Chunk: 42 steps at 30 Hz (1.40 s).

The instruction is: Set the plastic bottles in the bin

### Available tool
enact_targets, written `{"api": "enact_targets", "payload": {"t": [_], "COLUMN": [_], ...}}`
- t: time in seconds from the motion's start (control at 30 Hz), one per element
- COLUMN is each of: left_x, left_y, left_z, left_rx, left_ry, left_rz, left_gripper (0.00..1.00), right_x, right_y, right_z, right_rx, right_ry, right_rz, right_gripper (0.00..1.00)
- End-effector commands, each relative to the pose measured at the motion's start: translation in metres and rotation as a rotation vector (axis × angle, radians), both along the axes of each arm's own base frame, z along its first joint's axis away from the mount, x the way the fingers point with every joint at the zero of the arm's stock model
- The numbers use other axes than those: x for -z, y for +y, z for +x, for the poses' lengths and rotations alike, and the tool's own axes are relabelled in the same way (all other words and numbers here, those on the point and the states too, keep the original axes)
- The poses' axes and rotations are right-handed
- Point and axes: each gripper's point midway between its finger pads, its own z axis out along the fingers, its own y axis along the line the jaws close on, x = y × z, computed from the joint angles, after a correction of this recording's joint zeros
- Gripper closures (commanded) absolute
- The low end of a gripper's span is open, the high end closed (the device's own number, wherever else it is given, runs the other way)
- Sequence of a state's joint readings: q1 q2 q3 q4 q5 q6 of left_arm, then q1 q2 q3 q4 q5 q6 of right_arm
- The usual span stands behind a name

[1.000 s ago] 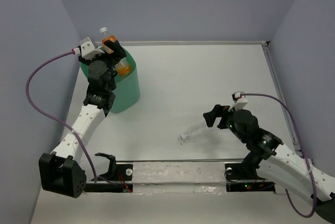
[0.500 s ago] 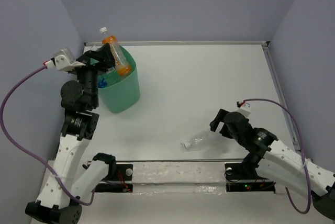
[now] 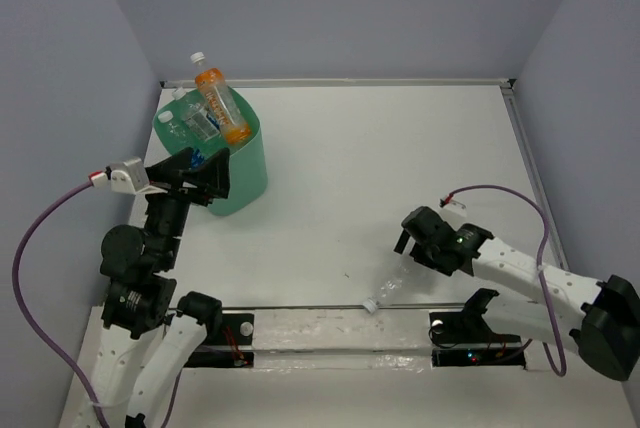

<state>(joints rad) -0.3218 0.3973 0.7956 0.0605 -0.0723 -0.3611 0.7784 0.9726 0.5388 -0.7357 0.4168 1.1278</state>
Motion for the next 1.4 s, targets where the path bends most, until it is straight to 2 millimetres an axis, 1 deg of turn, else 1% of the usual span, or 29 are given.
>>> {"api": "enact_targets", "payload": {"t": [0.0, 0.17, 0.27, 0.43, 0.47, 0.5, 0.57, 0.6, 0.67, 0.7, 0.73, 0.8, 0.83, 0.87, 0.9, 0.93, 0.97, 1.0, 1.03, 1.07, 1.1, 1.13, 1.17, 1.2, 1.23, 1.27, 1.3, 1.33, 1.37], "left_x": [0.001, 0.005, 0.006, 0.007, 0.007, 0.007, 0.007, 0.008, 0.005, 0.004, 0.002, -0.002, -0.001, -0.003, -0.003, -0.001, -0.001, -0.002, 0.001, 0.001, 0.002, 0.001, 0.001, 0.001, 0.002, 0.002, 0.002, 0.002, 0.002], "left_y": [-0.013, -0.014, -0.014, -0.012, -0.012, -0.012, -0.011, -0.01, -0.003, 0.001, 0.005, 0.024, 0.039, 0.049, 0.056, 0.067, 0.072, 0.078, 0.084, 0.087, 0.089, 0.09, 0.09, 0.09, 0.089, 0.088, 0.087, 0.087, 0.086], "left_z": [-0.013, -0.02, -0.022, -0.024, -0.024, -0.025, -0.024, -0.024, -0.026, -0.027, -0.028, -0.033, -0.032, -0.038, -0.041, -0.042, -0.045, -0.05, -0.051, -0.053, -0.055, -0.056, -0.056, -0.055, -0.054, -0.053, -0.053, -0.053, -0.053], "left_rx": [0.069, 0.081, 0.084, 0.075, 0.074, 0.074, 0.066, 0.063, 0.031, 0.018, -0.002, -0.084, -0.154, -0.19, -0.221, -0.269, -0.287, -0.304, -0.334, -0.341, -0.346, -0.351, -0.35, -0.35, -0.344, -0.34, -0.34, -0.337, -0.331], "left_ry": [-0.019, -0.025, -0.03, -0.031, -0.032, -0.032, -0.03, -0.028, -0.034, -0.038, -0.043, -0.057, -0.048, -0.061, -0.062, -0.055, -0.06, -0.072, -0.068, -0.07, -0.074, -0.076, -0.076, -0.075, -0.072, -0.071, -0.069, -0.069, -0.069], "left_rz": [0.055, 0.057, 0.059, 0.06, 0.062, 0.062, 0.063, 0.062, 0.049, 0.041, 0.032, -0.008, -0.038, -0.066, -0.087, -0.12, -0.138, -0.158, -0.176, -0.194, -0.201, -0.209, -0.212, -0.216, -0.217, -0.214, -0.213, -0.212, -0.215], "left_gripper": [0.01, 0.01, 0.01, 0.01, 0.01, 0.01, 0.01, 0.01, 0.01, 0.01, 0.01, 0.01, 0.01, 0.01, 0.01, 0.01, 0.01, 0.01, 0.01, 0.01, 0.01, 0.01, 0.01, 0.01, 0.01, 0.01, 0.01, 0.01, 0.01], "right_x": [-0.017, -0.001, 0.004, -0.006, -0.014, -0.02, -0.038, -0.062, -0.098, -0.135, -0.157, -0.204, -0.258, -0.271, -0.29, -0.342, -0.334, -0.357, -0.383, -0.396, -0.427, -0.43, -0.441, -0.473, -0.466, -0.476, -0.501, -0.511, -0.501], "right_y": [0.021, 0.036, 0.037, 0.037, 0.042, 0.04, 0.053, 0.058, 0.074, 0.089, 0.099, 0.132, 0.151, 0.172, 0.182, 0.197, 0.207, 0.23, 0.242, 0.251, 0.259, 0.276, 0.284, 0.289, 0.307, 0.318, 0.319, 0.323, 0.338], "right_z": [0.026, 0.025, 0.027, 0.045, 0.05, 0.057, 0.063, 0.076, 0.09, 0.101, 0.108, 0.128, 0.141, 0.147, 0.155, 0.16, 0.166, 0.173, 0.173, 0.175, 0.174, 0.181, 0.182, 0.179, 0.187, 0.184, 0.18, 0.179, 0.186], "right_rx": [0.048, 0.05, 0.061, 0.053, 0.041, 0.037, -0.011, -0.035, -0.083, -0.139, -0.173, -0.235, -0.283, -0.331, -0.363, -0.395, -0.439, -0.483, -0.509, -0.532, -0.555, -0.569, -0.58, -0.575, -0.596, -0.623, -0.608, -0.598, -0.617], "right_ry": [-0.046, 0.008, 0.018, -0.044, -0.07, -0.101, -0.171, -0.252, -0.357, -0.45, -0.507, -0.651, -0.791, -0.841, -0.907, -1.054, -1.062, -1.117, -1.206, -1.258, -1.34, -1.37, -1.409, -1.486, -1.49, -1.527, -1.585, -1.625, -1.622], "right_rz": [0.046, 0.09, 0.077, 0.031, 0.034, 0.014, 0.005, -0.022, -0.018, -0.029, -0.026, 0.011, 0.034, 0.027, 0.008, 0.006, -0.037, -0.019, -0.019, -0.02, -0.007, 0.002, 0.02, 0.051, 0.056, 0.089, 0.133, 0.163, 0.171], "right_gripper": [0.0, 0.02, 0.08, 0.34, 0.42, 0.47, 0.53, 0.55, 0.55, 0.55, 0.55, 0.55, 0.55, 0.54, 0.54, 0.54, 0.54, 0.53, 0.53, 0.53, 0.53, 0.53, 0.53, 0.53, 0.53, 0.53, 0.53, 0.54, 0.54]}}
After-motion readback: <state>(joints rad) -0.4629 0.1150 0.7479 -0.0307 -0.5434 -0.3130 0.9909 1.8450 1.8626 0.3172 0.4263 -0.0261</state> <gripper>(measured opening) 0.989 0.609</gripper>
